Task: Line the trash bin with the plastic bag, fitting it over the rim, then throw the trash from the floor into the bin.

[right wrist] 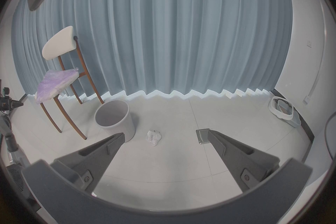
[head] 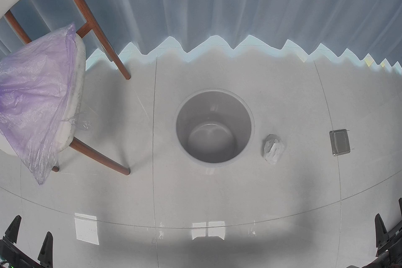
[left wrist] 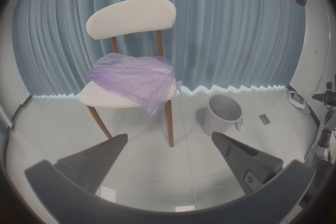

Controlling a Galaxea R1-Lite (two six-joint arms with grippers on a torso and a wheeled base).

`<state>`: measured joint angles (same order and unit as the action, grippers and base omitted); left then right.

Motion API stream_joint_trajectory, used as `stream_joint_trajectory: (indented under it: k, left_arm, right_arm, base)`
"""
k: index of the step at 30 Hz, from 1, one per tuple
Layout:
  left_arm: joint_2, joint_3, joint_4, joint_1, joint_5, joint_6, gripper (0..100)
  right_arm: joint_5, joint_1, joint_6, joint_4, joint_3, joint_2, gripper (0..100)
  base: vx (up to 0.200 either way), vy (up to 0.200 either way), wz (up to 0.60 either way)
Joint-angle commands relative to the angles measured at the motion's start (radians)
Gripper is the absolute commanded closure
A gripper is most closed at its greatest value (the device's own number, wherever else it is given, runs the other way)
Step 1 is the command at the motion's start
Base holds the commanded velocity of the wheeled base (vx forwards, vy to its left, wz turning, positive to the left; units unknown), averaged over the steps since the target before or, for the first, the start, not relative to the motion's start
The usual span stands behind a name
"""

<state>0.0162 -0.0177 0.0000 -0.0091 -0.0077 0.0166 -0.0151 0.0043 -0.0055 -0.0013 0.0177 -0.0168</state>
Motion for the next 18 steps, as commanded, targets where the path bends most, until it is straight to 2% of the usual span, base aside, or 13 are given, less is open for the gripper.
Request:
stream_joint_trajectory:
  k: [1,18]
  left_arm:
    - [-0.009,0.018,-0.002,-0.002,0.000,-0.001,0]
    - [-0.010,0.018,-0.006,0.001,0.000,0.006,0]
  right_arm:
    - [0.000,0.000,-0.001,0.000,-0.018,0.017,0]
    - [0.000,0.000,-0.001,0.000,-0.018,0.017,0]
  base:
    - [0.000,0.000,0.00]
    - [0.000,0.000,0.00]
